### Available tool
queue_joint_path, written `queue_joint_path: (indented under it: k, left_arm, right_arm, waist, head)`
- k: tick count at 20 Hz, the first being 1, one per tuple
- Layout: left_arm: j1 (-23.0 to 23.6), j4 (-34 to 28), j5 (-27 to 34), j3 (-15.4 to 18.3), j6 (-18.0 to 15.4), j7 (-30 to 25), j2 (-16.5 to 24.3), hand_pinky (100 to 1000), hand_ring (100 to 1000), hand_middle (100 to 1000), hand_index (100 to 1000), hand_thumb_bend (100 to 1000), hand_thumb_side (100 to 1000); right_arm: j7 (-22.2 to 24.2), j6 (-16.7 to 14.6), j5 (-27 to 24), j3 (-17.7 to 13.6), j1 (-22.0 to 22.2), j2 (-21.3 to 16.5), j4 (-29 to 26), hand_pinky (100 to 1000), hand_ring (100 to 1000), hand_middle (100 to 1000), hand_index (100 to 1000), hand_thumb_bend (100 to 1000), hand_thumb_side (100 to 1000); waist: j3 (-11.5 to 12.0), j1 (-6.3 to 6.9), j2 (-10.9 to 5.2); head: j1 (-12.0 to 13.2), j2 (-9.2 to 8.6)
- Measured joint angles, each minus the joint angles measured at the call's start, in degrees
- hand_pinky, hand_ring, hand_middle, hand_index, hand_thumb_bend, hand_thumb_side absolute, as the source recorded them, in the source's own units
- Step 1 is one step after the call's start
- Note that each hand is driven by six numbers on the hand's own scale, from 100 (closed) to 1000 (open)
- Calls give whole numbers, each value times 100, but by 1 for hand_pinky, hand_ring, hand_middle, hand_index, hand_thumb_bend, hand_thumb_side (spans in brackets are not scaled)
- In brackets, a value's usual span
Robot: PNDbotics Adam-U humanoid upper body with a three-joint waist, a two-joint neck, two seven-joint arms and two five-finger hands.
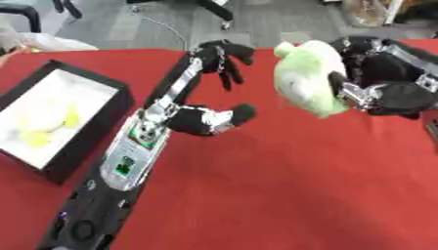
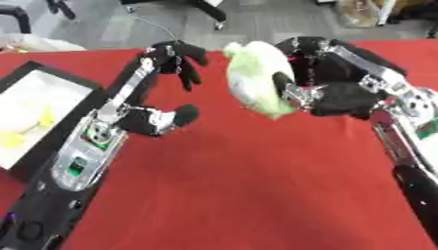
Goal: Pick up the objects with one hand, pass them to the other hand, and then place them into the box on the other side of the table.
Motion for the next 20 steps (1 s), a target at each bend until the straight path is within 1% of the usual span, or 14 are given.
queue_joint_path:
  k: [4,8,10,15,20]
  left_arm:
    - [0,69,-29,-12,-29,-7,-35,430,521,645,806,577,625]
    - [1,195,-110,-50,-85,-1,-110,431,520,645,805,574,624]
    - [-8,255,-171,-77,-130,-6,-152,432,520,645,805,572,623]
    - [-103,371,-283,-183,-271,-57,-295,436,522,647,806,565,622]
    - [-186,497,-413,-265,-389,-90,-423,437,522,647,806,564,622]
  right_arm:
    - [77,200,-221,77,41,0,141,627,558,320,237,100,100]
    - [280,747,-934,179,91,-16,322,630,557,319,241,100,100]
    - [348,929,-1295,176,89,-88,295,630,558,321,240,100,100]
    - [358,1098,-1862,170,35,-256,-33,631,557,321,243,100,100]
    - [362,1239,-2169,173,-3,-276,-141,633,556,320,245,100,100]
  waist:
    - [15,-34,0]
    - [24,-88,0]
    - [32,-108,0]
    - [110,-161,0]
    - [183,-230,6]
  head:
    - [-19,0]
    - [-35,0]
    - [-50,0]
    - [-85,0]
    - [-166,0]
